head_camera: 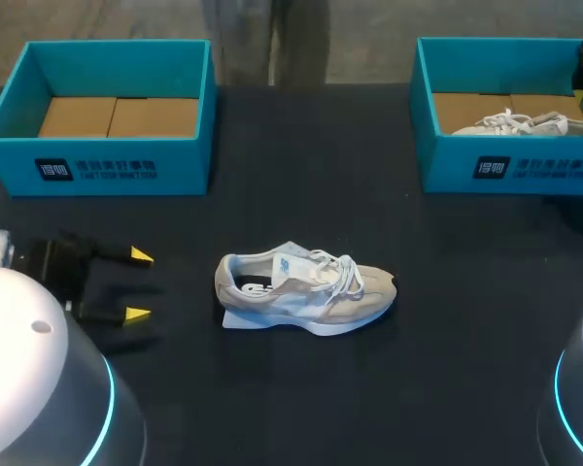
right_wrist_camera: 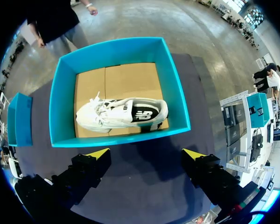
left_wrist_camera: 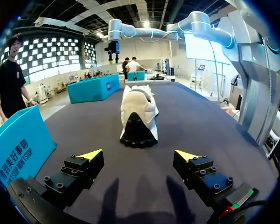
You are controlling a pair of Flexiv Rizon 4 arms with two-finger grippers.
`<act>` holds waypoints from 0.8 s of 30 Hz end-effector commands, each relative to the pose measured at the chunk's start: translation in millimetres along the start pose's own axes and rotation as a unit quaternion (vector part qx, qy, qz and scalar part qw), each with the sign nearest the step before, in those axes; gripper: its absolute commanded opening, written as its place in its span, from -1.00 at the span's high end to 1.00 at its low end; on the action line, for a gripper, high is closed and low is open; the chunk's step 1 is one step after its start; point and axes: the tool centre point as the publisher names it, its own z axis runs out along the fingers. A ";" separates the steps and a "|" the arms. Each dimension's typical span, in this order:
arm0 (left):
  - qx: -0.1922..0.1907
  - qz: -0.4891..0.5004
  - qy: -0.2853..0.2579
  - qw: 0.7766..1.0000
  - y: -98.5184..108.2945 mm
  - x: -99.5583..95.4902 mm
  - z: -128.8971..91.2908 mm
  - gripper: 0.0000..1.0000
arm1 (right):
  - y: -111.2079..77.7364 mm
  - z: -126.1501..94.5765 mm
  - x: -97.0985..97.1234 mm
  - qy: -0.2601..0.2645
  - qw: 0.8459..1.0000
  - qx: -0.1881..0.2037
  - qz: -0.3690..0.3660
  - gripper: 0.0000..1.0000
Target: Take the shoe out of the shoebox, open the shoe tongue, remove and reinsert the insole, then place the shoe into the shoebox
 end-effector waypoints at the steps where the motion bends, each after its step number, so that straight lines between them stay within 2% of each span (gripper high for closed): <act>1: -0.002 -0.006 0.000 1.000 4.7 -7.0 15.3 -1.00 | -0.9 -0.1 0.0 0.000 1.000 -0.001 0.000 -1.00; 11: 0.008 -0.009 0.015 1.000 1.4 -22.1 46.3 -1.00 | -0.9 -0.1 0.0 0.000 1.000 -0.001 0.000 -1.00; 24: 0.032 -0.015 0.049 0.998 -11.9 -20.7 81.3 -1.00 | -0.9 -0.1 0.0 0.000 1.000 -0.001 0.000 -1.00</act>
